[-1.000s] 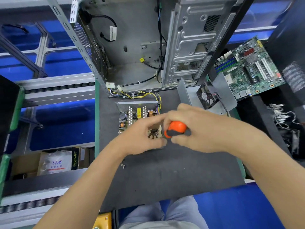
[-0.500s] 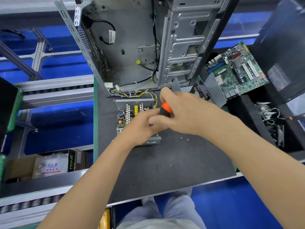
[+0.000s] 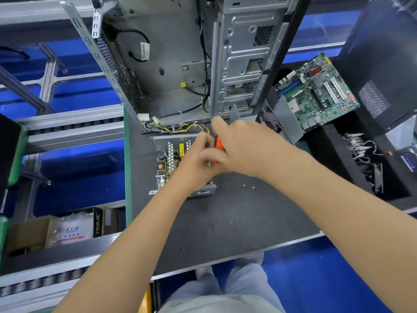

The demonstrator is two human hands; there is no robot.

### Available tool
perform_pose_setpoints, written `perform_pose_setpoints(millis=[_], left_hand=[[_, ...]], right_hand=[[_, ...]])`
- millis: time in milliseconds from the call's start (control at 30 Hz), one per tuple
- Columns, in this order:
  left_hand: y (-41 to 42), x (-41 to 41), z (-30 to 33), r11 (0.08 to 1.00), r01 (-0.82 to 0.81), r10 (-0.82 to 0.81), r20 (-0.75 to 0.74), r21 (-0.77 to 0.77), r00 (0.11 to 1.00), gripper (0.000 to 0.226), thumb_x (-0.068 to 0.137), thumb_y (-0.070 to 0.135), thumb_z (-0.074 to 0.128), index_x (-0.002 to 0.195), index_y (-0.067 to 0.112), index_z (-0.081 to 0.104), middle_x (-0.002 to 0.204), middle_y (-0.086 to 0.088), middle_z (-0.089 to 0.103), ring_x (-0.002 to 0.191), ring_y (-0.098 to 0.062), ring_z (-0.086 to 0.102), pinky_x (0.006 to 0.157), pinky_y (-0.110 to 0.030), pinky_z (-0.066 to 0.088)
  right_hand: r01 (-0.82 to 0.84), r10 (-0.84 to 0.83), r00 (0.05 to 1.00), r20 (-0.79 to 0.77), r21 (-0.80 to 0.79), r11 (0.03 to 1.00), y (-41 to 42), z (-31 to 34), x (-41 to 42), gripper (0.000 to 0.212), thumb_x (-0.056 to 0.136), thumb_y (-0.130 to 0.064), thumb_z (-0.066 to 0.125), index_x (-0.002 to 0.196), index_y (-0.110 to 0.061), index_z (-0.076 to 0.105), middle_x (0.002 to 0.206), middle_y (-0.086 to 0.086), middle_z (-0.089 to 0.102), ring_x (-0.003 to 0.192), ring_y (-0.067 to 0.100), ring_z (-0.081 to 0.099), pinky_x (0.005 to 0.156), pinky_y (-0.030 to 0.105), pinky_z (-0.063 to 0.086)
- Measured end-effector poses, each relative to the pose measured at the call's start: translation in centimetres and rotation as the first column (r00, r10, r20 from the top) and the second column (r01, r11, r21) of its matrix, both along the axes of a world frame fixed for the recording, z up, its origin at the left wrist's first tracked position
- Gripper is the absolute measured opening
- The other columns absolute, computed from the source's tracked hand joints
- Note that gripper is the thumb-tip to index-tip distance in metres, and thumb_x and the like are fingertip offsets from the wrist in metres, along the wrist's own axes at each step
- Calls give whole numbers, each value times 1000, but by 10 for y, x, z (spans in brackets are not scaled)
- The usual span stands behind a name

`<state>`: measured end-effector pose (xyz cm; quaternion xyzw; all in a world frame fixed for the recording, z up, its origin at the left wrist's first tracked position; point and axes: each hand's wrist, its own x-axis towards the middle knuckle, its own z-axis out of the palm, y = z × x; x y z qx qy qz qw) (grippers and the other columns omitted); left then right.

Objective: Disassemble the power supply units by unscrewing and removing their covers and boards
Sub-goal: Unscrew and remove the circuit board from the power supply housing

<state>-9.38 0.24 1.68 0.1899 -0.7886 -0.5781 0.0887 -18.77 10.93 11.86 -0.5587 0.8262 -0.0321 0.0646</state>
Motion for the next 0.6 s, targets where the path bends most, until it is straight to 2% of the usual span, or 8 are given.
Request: perform_pose_setpoints(millis=[100, 167, 233, 267, 333, 400, 500, 600], left_hand=[[-2, 6, 0, 988, 139, -136, -53, 61, 989, 32, 72, 27, 70, 95, 47, 58, 83, 24, 61, 72, 1, 54, 67, -18, 44], [-4, 5, -2, 994, 103, -100, -55, 48, 993, 25, 72, 24, 62, 87, 42, 60, 77, 21, 61, 70, 0, 52, 65, -20, 42], [-7, 2, -4, 998, 57, -57, -40, 4, 998, 26, 71, 22, 73, 83, 40, 59, 78, 19, 63, 70, -4, 55, 67, -24, 46], [-7, 1, -5, 998, 67, -67, -36, 16, 997, 32, 70, 22, 82, 85, 40, 61, 82, 16, 65, 74, -11, 59, 71, -28, 49], [-9, 3, -7, 994, 105, -105, -9, 38, 994, 48, 70, 22, 88, 102, 44, 61, 93, 13, 69, 89, -16, 64, 82, -32, 51], [-13, 10, -13, 998, 59, -59, -8, -9, 998, 45, 81, 24, 80, 114, 44, 58, 100, 16, 71, 95, -10, 66, 84, -27, 50], [-19, 18, -22, 995, -100, 100, -13, -25, 995, 17, 95, 30, 60, 108, 40, 65, 100, 8, 73, 96, -13, 69, 88, -36, 54], [-21, 21, -24, 988, -149, 148, -26, -34, 989, 16, 97, 35, 52, 101, 42, 66, 97, 14, 75, 99, -9, 71, 95, -43, 55]], right_hand=[[-40, 41, 996, 84, -22, 999, 2, -5, -2, 24, 90, -32, 51, 103, -18, 37, 88, 3, 50, 84, 30, 48, 59, 35, 35], [-17, 27, 986, 162, -64, 998, 5, -5, -1, 29, 88, -41, 52, 105, -22, 38, 88, 2, 49, 81, 28, 45, 64, 37, 37], [38, -36, 999, 38, -50, 998, 4, -6, -1, 38, 92, -54, 49, 99, -20, 34, 72, 2, 42, 66, 28, 39, 58, 36, 32], [48, -48, 999, -15, -33, 998, 3, -7, -3, 35, 94, -50, 49, 98, -19, 34, 70, 3, 41, 66, 29, 40, 57, 36, 32], [38, -36, 998, 54, -47, 998, 6, -11, -8, 25, 90, -36, 50, 101, -17, 38, 83, 4, 51, 78, 32, 49, 63, 37, 37], [60, -44, 985, 169, -91, 994, 11, -14, -12, 29, 87, -41, 50, 103, -18, 43, 92, 4, 56, 86, 32, 53, 67, 36, 39], [140, -131, 983, 129, -59, 988, 20, -18, -20, 41, 91, -60, 41, 98, -19, 43, 84, 5, 59, 83, 34, 56, 70, 38, 46], [152, -105, 943, 316, -127, 980, 25, -23, -24, 19, 90, -35, 56, 101, -24, 44, 86, -4, 54, 89, 29, 54, 72, 36, 42]])
